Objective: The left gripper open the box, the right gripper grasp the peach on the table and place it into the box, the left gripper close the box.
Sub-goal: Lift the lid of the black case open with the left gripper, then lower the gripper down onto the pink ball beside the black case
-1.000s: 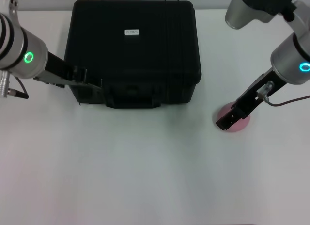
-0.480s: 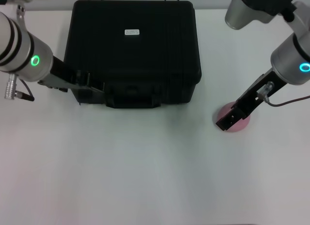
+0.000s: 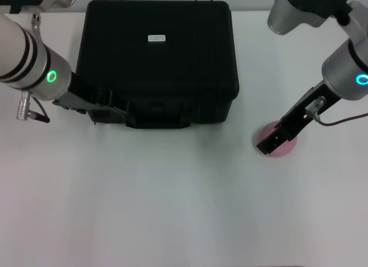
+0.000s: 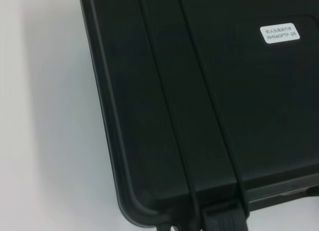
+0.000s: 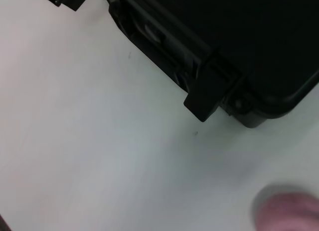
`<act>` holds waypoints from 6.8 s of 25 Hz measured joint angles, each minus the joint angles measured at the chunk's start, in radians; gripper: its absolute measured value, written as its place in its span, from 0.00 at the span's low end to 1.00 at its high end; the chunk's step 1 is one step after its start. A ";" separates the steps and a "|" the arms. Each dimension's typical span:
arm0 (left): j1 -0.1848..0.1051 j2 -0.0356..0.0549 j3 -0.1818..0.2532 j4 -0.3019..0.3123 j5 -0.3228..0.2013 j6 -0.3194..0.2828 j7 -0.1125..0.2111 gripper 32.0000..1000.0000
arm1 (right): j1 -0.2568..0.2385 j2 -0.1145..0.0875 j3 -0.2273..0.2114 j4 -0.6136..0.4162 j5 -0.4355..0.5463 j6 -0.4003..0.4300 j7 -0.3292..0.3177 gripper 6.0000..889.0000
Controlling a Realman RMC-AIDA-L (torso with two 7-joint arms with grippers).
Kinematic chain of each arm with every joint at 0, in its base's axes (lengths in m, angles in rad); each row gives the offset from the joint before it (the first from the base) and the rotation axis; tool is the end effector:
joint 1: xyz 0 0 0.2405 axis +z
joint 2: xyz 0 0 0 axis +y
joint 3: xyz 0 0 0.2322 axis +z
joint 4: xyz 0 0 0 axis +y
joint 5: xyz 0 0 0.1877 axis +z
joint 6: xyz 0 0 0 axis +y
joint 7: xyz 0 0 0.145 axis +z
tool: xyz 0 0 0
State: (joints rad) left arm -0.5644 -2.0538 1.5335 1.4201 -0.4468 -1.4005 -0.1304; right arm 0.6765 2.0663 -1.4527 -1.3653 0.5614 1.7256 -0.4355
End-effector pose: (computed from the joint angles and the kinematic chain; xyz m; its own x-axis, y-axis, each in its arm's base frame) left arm -0.1684 0.3347 0.0103 0.3923 0.9029 0.1761 0.7826 -0.2270 -0.5796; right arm 0.1509 0.3073 0.0052 0.6561 -0.6828 0.3213 -0.5709 -0.7276 -0.3804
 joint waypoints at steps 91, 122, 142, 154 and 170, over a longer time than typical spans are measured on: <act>-0.041 0.0048 -0.009 0.062 0.010 -0.099 0.011 0.35 | 0.012 -0.002 0.000 0.025 -0.002 0.002 -0.003 0.95; -0.104 0.0077 -0.110 0.293 0.014 -0.215 0.042 0.35 | 0.028 -0.002 0.000 0.049 -0.003 -0.005 -0.005 0.95; -0.154 0.0076 -0.220 0.308 0.013 -0.231 0.103 0.35 | 0.060 -0.002 0.000 0.103 -0.003 -0.009 -0.012 0.95; -0.175 0.0075 -0.257 0.308 0.013 -0.223 0.122 0.35 | 0.063 -0.002 0.000 0.104 -0.013 -0.009 -0.013 0.95; -0.185 0.0062 -0.257 0.307 0.013 -0.226 0.127 0.36 | 0.072 -0.003 0.011 0.165 -0.018 -0.052 -0.018 0.95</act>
State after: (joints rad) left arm -0.7493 -2.0476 1.2764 1.7272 -0.4340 -1.6265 -0.0031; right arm 0.7485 2.0631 -1.4421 -1.1998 0.5430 1.6739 -0.4540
